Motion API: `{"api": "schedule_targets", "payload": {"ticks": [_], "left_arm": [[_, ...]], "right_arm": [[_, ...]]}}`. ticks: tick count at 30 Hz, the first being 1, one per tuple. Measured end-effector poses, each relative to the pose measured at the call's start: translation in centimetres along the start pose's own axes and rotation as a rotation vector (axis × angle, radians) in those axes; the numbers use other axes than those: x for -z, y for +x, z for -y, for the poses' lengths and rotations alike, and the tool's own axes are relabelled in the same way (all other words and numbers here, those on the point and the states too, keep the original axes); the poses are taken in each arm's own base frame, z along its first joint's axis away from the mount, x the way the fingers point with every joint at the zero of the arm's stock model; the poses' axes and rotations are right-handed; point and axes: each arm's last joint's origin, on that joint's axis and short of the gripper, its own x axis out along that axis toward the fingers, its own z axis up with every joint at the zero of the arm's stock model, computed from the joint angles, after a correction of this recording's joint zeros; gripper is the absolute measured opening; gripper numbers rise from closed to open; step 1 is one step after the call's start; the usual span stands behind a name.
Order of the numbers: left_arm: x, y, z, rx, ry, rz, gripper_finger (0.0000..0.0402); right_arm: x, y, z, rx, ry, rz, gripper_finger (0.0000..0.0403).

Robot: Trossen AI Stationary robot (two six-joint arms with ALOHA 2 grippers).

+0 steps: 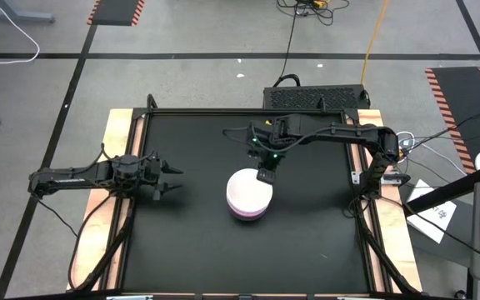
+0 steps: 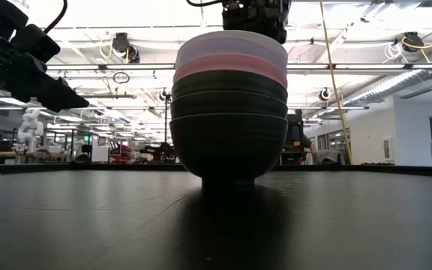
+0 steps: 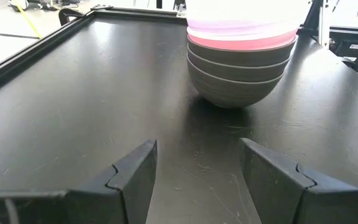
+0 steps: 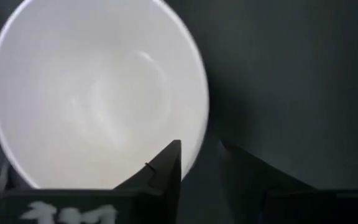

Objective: Nest bowls inside each other
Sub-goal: Stack the white bowl on top of the purple bowl

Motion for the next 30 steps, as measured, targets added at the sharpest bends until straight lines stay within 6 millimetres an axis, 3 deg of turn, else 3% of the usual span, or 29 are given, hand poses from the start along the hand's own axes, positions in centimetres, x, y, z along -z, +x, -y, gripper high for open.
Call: {"api": "schedule_targets", "payload": {"ticks": [15, 23, 30], "left_arm": [[0.0, 0.0, 0.0, 0.0, 0.001, 0.0, 0.023], [0.0, 0.0, 0.0, 0.001, 0.002, 0.0, 0.023], [0.0, 0.0, 0.0, 0.001, 0.002, 0.0, 0.023]], "right_arm": [[0.0, 0.1, -0.1, -0.014, 0.008, -0.003, 0.0103], [0.9, 1.8, 0.6, -0.005, 0.036, -0.06, 0.0103], [0.5, 2.1, 0.6, -0.011, 0.019, -0.014, 0.0099]]}}
